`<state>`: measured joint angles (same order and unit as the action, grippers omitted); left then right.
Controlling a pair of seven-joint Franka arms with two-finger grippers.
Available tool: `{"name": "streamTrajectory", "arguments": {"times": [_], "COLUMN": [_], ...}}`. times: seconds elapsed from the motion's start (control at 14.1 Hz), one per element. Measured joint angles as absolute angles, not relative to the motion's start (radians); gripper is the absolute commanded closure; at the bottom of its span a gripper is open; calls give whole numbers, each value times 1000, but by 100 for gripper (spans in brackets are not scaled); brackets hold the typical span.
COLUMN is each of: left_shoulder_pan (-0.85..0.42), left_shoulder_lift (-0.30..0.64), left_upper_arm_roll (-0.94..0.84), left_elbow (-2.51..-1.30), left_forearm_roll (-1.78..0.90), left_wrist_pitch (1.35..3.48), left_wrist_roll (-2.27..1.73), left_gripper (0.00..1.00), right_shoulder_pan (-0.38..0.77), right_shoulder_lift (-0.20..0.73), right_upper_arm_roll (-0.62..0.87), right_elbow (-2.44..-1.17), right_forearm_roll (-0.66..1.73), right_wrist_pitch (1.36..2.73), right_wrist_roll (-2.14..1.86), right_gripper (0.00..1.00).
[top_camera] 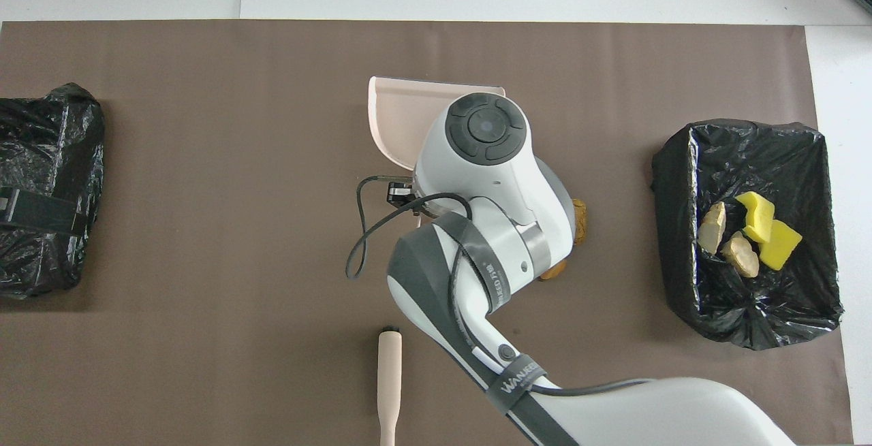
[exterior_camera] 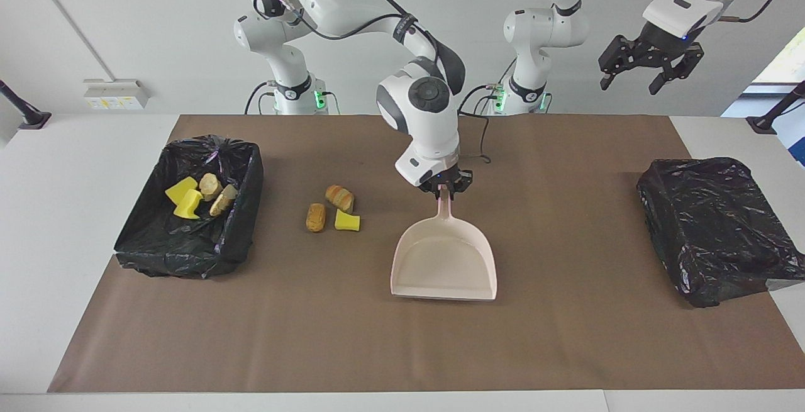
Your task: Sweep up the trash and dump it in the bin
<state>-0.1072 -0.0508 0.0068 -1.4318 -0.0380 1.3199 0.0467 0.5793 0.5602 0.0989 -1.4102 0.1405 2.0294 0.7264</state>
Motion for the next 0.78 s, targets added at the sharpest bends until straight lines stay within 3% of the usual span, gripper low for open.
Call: {"name": "streamTrajectory", "arguments": {"times": [0.36, 0.43, 0.57, 0.78], "left_shoulder_pan": [-107, -107, -107, -107], "left_shoulder_lift": [-51, -51, -51, -51], "left_upper_arm_roll": [7, 7, 7, 7], "left_elbow": [-1432, -1432, -1432, -1432], "left_forearm_roll": [-38, -38, -38, -38], "left_wrist_pitch": [1320, 1320, 1320, 1320], "left_wrist_roll": [47, 47, 47, 47], "left_gripper": [0, 0, 0, 0], "right_shoulder_pan": [620, 621, 622, 622], "right_shoulder_lift": [619, 625, 625, 621], "right_upper_arm_roll": [99, 99, 99, 99], "right_elbow": [-1401, -1399, -1396, -1386], "right_forearm_roll": [135, 131, 125, 85], "right_wrist_pitch": [2072, 2077, 2078, 2058], "right_wrist_roll": [749, 749, 749, 749], "right_gripper": [100, 84, 0, 0]}}
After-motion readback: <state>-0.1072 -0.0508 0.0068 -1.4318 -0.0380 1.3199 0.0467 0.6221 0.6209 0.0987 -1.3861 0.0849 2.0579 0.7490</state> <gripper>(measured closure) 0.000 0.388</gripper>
